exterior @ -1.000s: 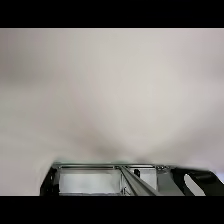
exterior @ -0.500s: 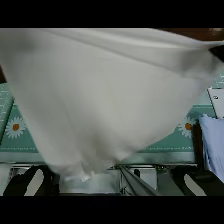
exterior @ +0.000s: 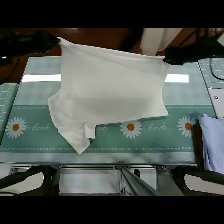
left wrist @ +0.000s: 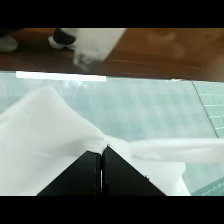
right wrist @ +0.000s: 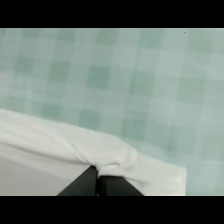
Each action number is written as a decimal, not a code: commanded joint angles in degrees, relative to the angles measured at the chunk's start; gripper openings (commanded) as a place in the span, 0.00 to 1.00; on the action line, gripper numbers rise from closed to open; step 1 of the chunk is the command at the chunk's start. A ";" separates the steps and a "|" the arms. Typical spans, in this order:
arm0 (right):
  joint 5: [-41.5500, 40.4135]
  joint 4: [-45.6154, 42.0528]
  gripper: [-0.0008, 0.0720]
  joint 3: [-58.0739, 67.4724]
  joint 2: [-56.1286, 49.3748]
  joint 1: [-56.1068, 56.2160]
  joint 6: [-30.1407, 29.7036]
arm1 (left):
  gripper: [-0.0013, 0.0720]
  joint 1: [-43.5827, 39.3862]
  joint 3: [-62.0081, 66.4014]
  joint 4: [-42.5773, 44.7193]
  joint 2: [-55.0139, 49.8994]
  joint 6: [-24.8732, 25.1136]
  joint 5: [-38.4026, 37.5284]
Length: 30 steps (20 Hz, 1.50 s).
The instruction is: Fold the shirts.
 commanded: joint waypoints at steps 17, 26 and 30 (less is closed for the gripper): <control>12.63 3.02 0.87 -26.58 7.45 -30.86 -5.29 | 0.98 25.59 -32.92 20.72 5.64 -8.37 -25.49; 8.59 14.40 0.87 -45.97 17.33 -31.95 -12.85 | 0.98 34.07 -52.68 10.60 12.70 -5.38 -19.85; 6.12 18.49 0.87 -45.97 17.25 -31.89 -12.83 | 0.97 25.44 -56.48 5.09 12.11 -5.18 -10.51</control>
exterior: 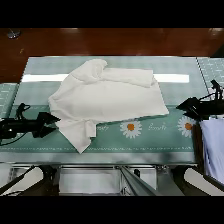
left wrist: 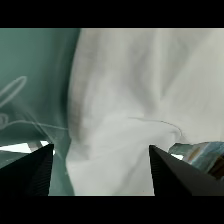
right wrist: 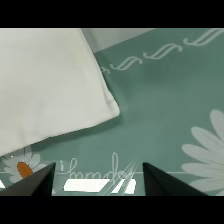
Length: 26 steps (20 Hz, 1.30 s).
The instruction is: Fold the shirts.
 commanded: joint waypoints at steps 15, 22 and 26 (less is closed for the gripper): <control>-8.74 2.54 0.87 5.14 -19.19 11.61 5.07 | 0.04 -12.79 1.86 -5.42 -0.74 2.64 8.66; -5.31 2.84 0.04 17.55 -23.89 20.26 7.13 | 0.04 -12.66 6.45 -5.44 -0.28 2.73 5.84; 4.17 2.78 0.04 40.06 -20.22 20.26 8.17 | 0.04 -12.68 29.40 -5.49 1.68 0.26 0.17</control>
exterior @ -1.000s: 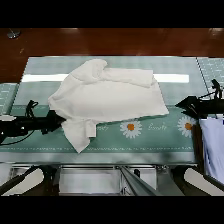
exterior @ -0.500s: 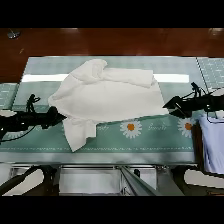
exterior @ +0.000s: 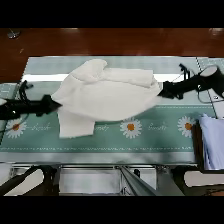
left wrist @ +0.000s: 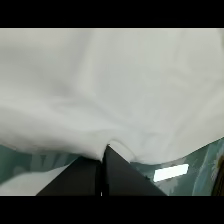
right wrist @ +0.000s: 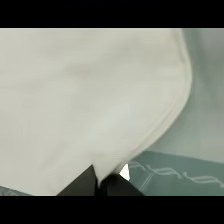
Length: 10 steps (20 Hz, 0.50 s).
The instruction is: Fold the shirts.
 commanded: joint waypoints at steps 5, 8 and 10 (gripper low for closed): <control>6.14 -4.02 0.04 47.43 11.85 0.79 3.74 | 0.04 0.07 48.83 0.96 5.84 -3.50 -3.37; 4.61 -8.15 0.04 49.18 24.11 0.79 3.63 | 0.04 0.07 62.66 11.37 10.82 -7.39 -3.37; 5.40 -11.61 0.04 47.34 32.63 0.79 2.16 | 0.04 0.07 66.25 20.81 15.85 -8.39 -3.37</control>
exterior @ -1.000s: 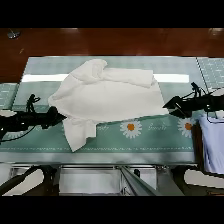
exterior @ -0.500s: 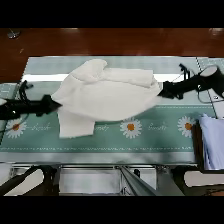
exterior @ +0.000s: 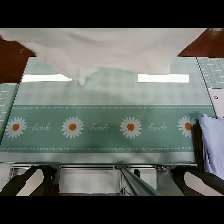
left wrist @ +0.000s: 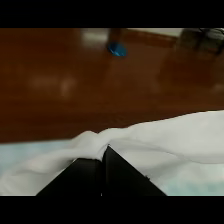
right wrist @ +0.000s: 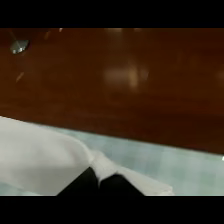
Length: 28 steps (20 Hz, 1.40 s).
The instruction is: Fold the shirts.
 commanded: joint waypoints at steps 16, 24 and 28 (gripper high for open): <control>18.43 -10.25 0.04 -21.94 29.14 0.04 3.89 | 0.04 -14.34 -14.78 34.80 22.18 -8.59 -4.79; -7.21 -7.39 0.04 -47.32 8.37 0.02 -1.86 | 0.04 -14.36 -30.64 23.76 -4.61 -8.87 12.17; -16.11 -4.11 0.04 -42.80 -10.75 0.02 -2.47 | 0.04 -14.78 -27.47 21.84 -20.96 -15.52 21.77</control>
